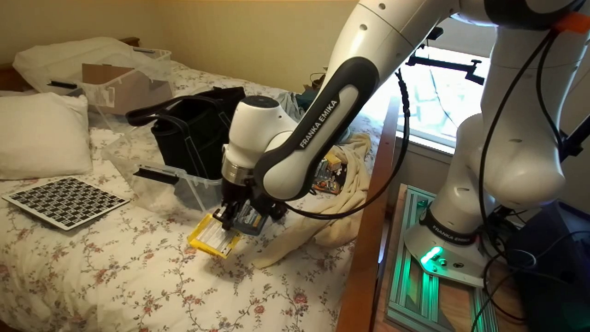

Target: Pick up the yellow plastic from the bed and put it in the bag

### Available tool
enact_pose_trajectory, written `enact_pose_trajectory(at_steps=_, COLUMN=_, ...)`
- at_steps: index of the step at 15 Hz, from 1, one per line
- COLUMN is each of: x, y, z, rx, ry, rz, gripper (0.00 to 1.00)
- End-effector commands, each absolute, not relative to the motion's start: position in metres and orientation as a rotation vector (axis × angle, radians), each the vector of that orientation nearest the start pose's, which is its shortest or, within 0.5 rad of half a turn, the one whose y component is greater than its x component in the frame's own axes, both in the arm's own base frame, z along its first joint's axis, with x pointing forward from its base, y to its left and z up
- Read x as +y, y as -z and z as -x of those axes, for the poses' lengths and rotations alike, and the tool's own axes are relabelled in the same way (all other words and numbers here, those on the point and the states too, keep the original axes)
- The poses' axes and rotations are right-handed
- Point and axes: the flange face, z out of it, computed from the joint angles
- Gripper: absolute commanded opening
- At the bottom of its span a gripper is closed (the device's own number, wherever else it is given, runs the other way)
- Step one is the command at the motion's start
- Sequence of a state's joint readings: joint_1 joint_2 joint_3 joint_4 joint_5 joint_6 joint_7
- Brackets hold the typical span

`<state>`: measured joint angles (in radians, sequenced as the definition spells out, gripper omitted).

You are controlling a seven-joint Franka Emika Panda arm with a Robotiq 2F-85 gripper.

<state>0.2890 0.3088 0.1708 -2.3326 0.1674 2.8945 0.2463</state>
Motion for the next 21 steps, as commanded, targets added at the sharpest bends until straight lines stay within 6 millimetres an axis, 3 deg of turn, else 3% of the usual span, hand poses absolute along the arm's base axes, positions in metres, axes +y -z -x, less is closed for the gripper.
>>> enact_pose_trajectory(at_steps=1, x=0.234, y=-0.26, z=-0.483, rx=-0.021, ry=0.332, rz=2.931, gripper=0.01)
enact_pose_trajectory(at_steps=5, x=0.238, y=-0.293, z=-0.486, rx=-0.041, ry=0.414, rz=2.915, gripper=0.01)
enact_pose_trajectory(at_steps=16, x=0.213, y=-0.363, z=-0.501, rx=0.243, ry=0.655, rz=2.851, gripper=0.01)
enact_pose_trajectory(at_steps=21, x=0.173, y=-0.387, z=-0.522, rx=0.614, ry=0.73, rz=2.846, gripper=0.01)
